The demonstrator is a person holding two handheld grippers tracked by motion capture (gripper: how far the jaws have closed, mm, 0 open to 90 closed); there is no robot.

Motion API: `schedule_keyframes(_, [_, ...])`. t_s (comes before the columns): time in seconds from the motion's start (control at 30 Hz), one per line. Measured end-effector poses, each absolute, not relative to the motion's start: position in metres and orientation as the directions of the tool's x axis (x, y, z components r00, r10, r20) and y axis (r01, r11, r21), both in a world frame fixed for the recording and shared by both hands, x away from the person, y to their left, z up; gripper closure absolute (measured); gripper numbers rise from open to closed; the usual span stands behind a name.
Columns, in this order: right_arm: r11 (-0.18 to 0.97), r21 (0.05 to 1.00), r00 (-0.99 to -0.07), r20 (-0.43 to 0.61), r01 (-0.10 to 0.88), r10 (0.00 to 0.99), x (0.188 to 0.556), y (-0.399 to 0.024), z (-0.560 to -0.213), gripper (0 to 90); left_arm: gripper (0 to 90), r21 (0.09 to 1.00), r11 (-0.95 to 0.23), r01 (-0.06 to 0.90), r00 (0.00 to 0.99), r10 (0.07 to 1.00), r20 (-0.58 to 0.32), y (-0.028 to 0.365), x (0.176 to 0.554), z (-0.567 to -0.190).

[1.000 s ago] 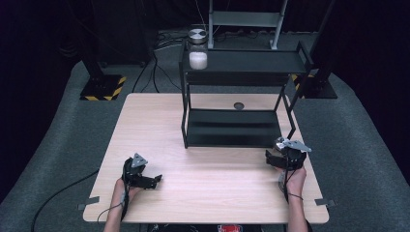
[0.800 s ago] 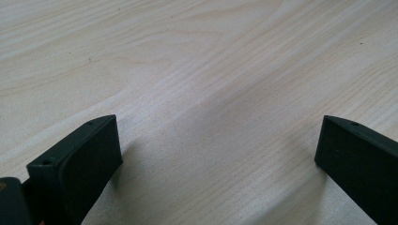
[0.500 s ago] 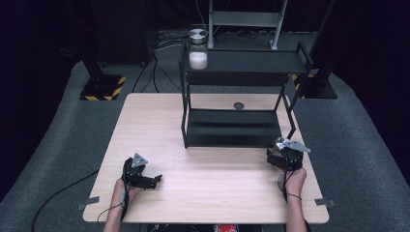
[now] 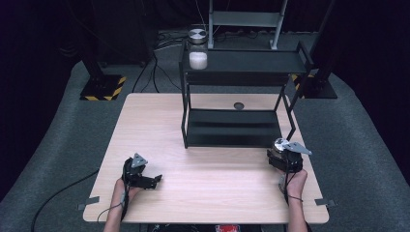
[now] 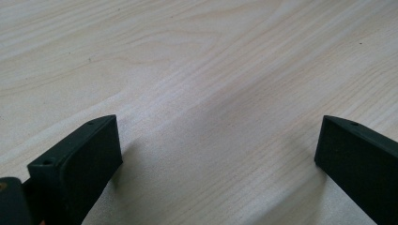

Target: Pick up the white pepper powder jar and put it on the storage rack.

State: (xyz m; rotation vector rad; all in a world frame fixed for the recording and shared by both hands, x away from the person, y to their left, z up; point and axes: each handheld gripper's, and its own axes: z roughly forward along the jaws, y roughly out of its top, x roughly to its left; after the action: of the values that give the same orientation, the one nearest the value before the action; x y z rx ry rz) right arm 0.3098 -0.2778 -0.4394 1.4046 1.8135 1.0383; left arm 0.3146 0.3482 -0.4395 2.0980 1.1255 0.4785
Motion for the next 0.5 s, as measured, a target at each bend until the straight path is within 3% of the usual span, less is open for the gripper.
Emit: schedule_keyframes(0.5, [0.172,0.872,-0.346,-0.003,0.458,0.938,0.315,-0.286,-0.418,30.2,0.1,0.725,-0.379,0.574,0.555,0.832,-0.004,0.348,0.315,-0.439])
